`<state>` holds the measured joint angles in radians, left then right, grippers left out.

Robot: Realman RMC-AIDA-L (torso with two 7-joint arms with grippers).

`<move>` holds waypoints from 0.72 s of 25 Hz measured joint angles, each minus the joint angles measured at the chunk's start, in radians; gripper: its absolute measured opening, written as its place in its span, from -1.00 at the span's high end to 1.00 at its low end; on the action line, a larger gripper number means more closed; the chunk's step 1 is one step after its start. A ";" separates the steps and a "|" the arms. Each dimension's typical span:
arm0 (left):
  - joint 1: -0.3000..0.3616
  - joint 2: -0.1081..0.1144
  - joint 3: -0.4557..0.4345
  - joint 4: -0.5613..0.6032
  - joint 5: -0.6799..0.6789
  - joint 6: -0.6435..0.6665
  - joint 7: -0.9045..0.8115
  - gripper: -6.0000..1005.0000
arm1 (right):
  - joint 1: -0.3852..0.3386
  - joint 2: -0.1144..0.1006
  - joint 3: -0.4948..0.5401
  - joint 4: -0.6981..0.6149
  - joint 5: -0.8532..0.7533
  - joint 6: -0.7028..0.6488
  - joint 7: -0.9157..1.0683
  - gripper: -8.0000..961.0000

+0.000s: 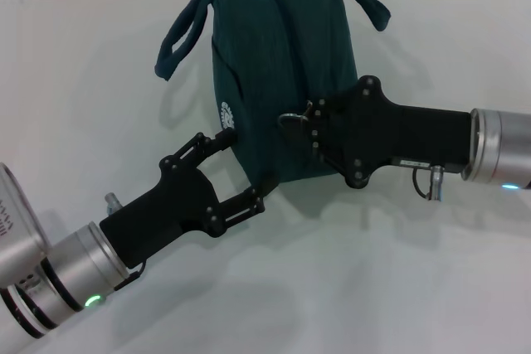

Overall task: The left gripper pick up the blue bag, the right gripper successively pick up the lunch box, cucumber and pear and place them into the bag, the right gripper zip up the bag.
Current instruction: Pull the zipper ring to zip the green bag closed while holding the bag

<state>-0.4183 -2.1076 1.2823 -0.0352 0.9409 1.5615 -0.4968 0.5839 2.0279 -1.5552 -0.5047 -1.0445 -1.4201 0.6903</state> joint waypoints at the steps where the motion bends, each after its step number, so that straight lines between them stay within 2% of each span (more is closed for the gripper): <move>1: -0.001 0.000 0.000 0.000 0.000 0.000 0.001 -0.74 | -0.003 0.000 0.001 0.000 0.000 -0.001 0.000 0.95; 18: -0.004 0.000 0.000 0.006 -0.001 0.000 0.001 -0.70 | -0.021 0.000 0.001 -0.009 0.024 -0.011 0.000 0.95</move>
<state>-0.4218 -2.1077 1.2824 -0.0290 0.9402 1.5615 -0.4961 0.5629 2.0278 -1.5547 -0.5139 -1.0205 -1.4310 0.6902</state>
